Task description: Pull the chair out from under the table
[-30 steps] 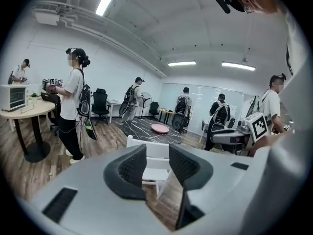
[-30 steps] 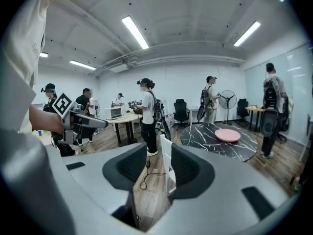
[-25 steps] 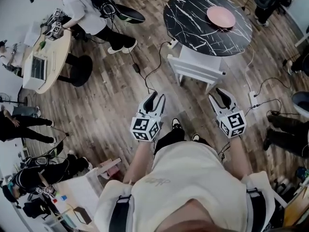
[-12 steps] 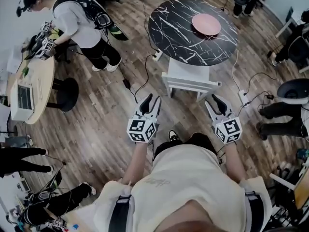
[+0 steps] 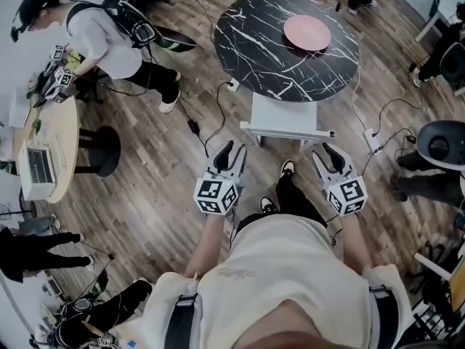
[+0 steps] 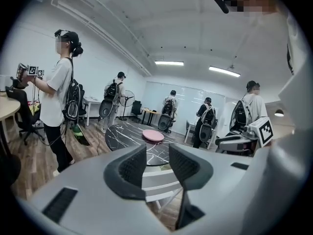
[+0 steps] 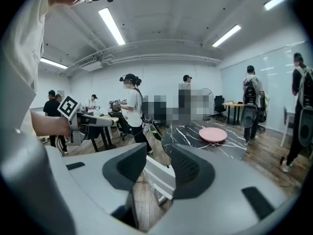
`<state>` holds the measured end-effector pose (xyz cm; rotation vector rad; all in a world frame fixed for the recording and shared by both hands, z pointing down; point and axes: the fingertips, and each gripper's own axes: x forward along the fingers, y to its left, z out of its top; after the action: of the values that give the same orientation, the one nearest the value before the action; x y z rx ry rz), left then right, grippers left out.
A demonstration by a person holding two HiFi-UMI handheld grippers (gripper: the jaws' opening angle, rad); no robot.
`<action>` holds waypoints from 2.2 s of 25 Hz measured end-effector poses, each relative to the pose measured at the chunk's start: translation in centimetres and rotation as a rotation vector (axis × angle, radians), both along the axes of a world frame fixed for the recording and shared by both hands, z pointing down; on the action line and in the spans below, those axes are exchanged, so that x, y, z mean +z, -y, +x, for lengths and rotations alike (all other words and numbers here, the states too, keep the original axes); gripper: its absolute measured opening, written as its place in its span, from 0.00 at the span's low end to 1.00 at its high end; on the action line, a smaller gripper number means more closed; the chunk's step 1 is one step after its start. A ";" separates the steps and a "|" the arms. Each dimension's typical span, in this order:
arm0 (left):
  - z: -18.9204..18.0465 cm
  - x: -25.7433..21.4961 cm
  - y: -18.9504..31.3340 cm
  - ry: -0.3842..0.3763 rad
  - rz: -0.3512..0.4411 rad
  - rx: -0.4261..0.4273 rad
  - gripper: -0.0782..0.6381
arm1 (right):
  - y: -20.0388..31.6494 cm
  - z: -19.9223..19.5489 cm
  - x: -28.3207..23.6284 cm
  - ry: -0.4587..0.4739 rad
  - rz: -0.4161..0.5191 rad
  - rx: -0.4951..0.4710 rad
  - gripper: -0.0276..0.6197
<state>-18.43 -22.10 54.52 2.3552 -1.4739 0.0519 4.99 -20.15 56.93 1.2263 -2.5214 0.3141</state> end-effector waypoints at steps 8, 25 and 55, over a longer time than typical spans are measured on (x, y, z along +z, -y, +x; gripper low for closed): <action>0.3 -2.1 6.5 0.079 0.014 -0.004 0.33 | 8.4 1.7 1.1 0.026 -0.009 -0.007 0.27; 5.7 0.3 14.2 0.083 -0.020 0.109 0.33 | 16.2 2.2 0.9 0.025 0.013 -0.113 0.27; 4.8 16.7 9.0 0.690 -0.385 0.964 0.33 | 7.3 6.0 17.3 -0.540 -0.408 -0.504 0.39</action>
<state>-13.62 -31.09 71.25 2.5539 -0.2990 1.3440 11.03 -27.41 74.20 0.4200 -2.0571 0.2999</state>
